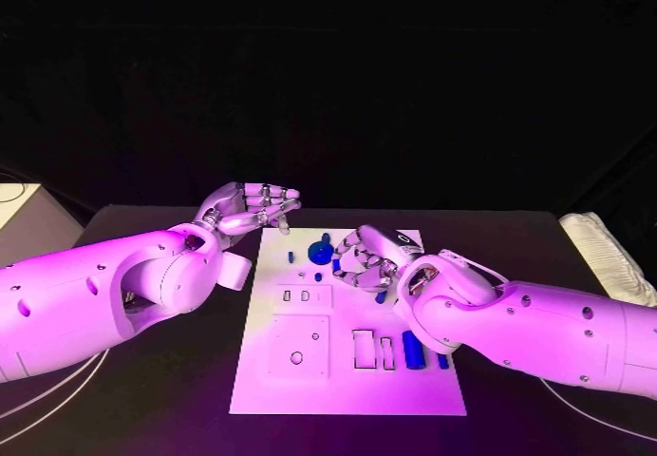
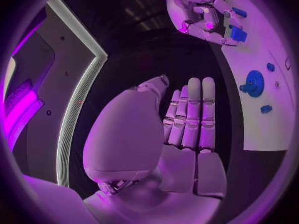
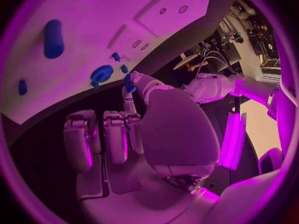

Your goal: Assemble the parts on the task board

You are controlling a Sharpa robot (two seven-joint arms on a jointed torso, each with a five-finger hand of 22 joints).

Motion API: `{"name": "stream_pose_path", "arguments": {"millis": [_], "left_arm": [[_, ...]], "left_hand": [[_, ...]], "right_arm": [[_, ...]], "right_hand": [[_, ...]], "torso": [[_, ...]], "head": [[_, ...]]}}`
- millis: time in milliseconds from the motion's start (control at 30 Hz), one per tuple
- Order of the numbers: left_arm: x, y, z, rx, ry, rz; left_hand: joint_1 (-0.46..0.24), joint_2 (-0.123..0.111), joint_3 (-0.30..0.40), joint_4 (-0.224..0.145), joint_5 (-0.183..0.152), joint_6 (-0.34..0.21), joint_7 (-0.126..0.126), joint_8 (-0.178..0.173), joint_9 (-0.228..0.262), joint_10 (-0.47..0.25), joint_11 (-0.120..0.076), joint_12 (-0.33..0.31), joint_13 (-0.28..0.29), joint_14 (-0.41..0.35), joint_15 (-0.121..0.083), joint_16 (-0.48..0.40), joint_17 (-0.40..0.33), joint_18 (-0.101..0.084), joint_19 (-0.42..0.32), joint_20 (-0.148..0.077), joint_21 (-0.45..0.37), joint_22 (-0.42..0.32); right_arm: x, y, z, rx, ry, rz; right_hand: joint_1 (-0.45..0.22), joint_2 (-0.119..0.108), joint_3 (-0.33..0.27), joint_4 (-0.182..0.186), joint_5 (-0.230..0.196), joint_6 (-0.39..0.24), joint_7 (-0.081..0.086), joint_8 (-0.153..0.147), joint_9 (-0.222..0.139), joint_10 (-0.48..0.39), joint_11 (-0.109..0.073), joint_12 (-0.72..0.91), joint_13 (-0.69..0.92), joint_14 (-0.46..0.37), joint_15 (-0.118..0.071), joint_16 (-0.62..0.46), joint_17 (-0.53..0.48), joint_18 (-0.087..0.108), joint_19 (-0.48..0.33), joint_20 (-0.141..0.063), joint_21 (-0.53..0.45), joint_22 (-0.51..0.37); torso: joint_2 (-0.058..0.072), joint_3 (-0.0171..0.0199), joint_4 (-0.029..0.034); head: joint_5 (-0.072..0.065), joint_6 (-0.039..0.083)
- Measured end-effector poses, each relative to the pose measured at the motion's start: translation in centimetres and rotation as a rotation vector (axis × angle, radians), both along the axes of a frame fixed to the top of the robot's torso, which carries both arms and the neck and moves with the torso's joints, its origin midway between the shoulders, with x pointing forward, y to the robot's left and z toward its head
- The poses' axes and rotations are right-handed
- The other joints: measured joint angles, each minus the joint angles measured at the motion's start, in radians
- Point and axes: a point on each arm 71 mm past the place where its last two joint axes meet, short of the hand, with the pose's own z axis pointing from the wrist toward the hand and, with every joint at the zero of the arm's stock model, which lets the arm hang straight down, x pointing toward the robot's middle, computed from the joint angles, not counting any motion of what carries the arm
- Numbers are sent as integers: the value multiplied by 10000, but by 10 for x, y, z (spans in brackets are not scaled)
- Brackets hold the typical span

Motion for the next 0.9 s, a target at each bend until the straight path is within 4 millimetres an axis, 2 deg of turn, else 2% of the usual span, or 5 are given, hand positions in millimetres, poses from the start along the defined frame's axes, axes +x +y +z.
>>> {"name": "stream_pose_path", "arguments": {"millis": [167,267,500,900], "left_arm": [[1,-1,-2,70,30,-9],[2,-1,-2,108,46,-3],[2,-1,-3,164,75,-13],[2,-1,-3,227,89,-27]], "left_hand": [[0,0,56,-1,0,0,0,0,28,189,-65,188,67,39,-38,194,50,0,-17,-17,78,48],[0,0,56,-1,0,0,0,0,51,278,-77,316,122,56,-54,327,118,0,-17,-17,128,79],[0,0,83,-28,0,36,-36,61,102,458,-185,673,291,94,-92,665,267,-1,-53,-53,287,156],[0,0,109,-55,0,37,-108,132,143,457,-184,871,412,56,-128,844,354,-1,-74,-75,356,196]], "right_arm": [[-9,25,-12,-214,-9,252],[-10,32,-17,-337,-3,212],[-13,42,-28,-586,126,83],[-16,49,-40,-1011,232,-64]], "right_hand": [[1,0,-1,0,34,-8,-8,0,0,0,0,0,-1,0,0,0,0,1,0,0,0,0],[1,0,-1,-1,34,-9,-9,0,0,0,0,0,-1,0,1,0,0,0,0,0,0,-1],[1,-1,26,-29,33,-25,-26,0,0,0,0,0,-1,0,1,0,0,0,0,1,0,-2],[-2,-6,14,-41,30,-43,-44,0,1,0,0,0,-1,1,2,0,-1,0,0,1,0,-3]], "torso": [[-46,-17,28],[-50,-21,28],[-31,-21,25],[-21,-16,15]], "head": [[56,-71],[102,-113],[180,-197],[209,-303]]}}
